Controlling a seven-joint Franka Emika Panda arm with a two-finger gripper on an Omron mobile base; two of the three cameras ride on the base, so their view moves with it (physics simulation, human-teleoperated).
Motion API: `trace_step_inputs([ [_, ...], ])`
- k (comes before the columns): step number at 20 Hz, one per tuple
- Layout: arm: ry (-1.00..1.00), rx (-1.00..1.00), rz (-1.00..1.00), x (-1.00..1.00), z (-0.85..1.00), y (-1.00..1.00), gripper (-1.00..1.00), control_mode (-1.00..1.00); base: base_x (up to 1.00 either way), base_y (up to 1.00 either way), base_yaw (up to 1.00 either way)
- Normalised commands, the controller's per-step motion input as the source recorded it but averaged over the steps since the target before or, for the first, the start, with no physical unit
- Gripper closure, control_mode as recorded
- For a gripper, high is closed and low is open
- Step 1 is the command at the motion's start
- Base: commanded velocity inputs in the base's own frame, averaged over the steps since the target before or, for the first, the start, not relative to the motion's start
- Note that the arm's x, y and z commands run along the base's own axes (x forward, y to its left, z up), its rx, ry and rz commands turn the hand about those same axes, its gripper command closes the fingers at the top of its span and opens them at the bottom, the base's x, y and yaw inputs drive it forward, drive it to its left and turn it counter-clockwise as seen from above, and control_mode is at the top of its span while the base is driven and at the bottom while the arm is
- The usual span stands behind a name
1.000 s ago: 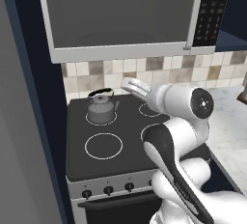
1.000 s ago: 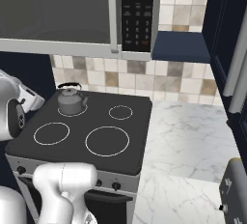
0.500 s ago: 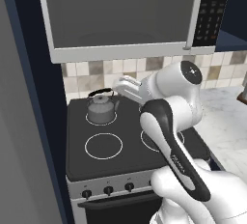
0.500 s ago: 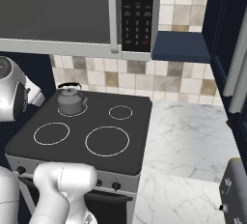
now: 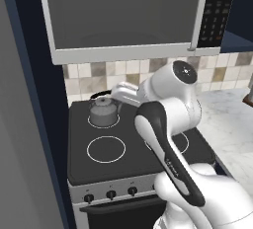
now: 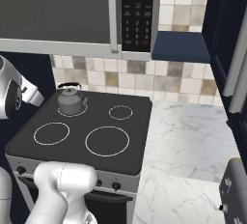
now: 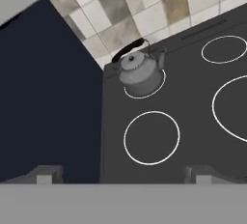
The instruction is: The kettle is done boiling. Turn off the stove, then wait for 300 timesteps before moving the kettle to the dining table.
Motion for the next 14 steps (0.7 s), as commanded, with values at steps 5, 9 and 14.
trace_step_inputs([
  [5,-0.02,-0.06,0.0,0.01,-0.08,0.0,-1.0,-1.0,0.0,0.0,0.0],
  [9,0.0,-0.07,0.0,0.09,-0.05,0.0,-1.0,-1.0,0.0,0.0,0.0],
  [14,0.01,-0.02,0.0,0.26,0.0,-0.08,-1.0,-1.0,0.0,0.0,0.0],
])
